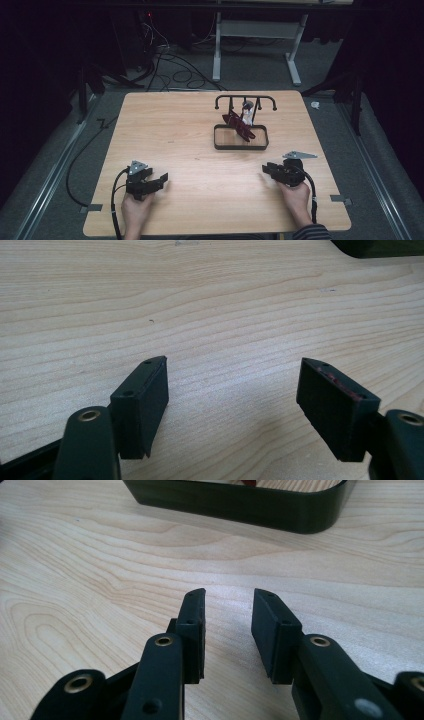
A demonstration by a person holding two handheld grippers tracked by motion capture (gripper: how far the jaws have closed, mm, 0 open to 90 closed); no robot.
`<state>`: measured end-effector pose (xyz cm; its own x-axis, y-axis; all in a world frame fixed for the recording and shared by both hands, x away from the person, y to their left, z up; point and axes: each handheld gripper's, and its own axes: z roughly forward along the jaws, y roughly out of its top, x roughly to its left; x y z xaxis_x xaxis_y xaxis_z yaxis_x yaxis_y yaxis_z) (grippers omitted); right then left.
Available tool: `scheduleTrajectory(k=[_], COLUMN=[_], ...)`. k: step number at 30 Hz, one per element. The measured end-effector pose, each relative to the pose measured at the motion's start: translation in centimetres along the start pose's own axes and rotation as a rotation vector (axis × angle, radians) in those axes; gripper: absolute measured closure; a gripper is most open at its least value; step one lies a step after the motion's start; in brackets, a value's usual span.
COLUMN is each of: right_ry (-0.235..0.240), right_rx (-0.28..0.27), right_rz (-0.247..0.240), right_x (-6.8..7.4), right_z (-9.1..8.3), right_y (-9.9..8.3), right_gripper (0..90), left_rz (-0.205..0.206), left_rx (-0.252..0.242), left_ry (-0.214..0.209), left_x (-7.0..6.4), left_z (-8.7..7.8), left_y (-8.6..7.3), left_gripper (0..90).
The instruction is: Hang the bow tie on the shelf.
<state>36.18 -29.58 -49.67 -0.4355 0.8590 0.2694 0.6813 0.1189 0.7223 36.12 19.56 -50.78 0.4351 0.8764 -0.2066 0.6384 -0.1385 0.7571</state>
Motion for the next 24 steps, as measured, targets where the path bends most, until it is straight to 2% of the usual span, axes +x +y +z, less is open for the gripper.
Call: scheduleTrajectory(k=[11,17,19,21,22,23,24], right_ry=[-0.009,-0.036,-0.069,-0.099,-0.099,-0.15,-0.174], right_rx=[0.007,0.002,0.008,0.016,0.016,0.025,0.027], right_rz=[-0.014,-0.054,-0.113,-0.152,-0.152,-0.213,-0.24], right_x=[0.3,0.8,1.5,2.1,2.1,3.0,3.3], right_z=[0.8,0.9,1.0,1.1,1.1,1.3,1.4], right_y=[-0.2,-0.3,-0.4,-0.5,-0.5,-0.7,-0.8], right_gripper=[68.0,62.9,58.1,54.5,54.5,52.5,52.5], left_rz=[0.0,0.0,0.001,0.001,0.001,0.0,0.001], left_rx=[0.0,0.0,0.0,0.001,0.001,0.0,0.001], left_ry=[-0.001,-0.002,-0.002,-0.002,-0.003,-0.003,-0.003], left_x=[0.0,0.0,0.0,0.0,0.0,0.0,0.0], left_z=[0.0,0.0,0.0,0.0,0.0,0.0,0.0], left_y=[0.0,0.0,0.0,0.0,0.0,0.0,0.0], left_gripper=[29.4,29.3,29.3,29.3,29.3,29.2,29.2])
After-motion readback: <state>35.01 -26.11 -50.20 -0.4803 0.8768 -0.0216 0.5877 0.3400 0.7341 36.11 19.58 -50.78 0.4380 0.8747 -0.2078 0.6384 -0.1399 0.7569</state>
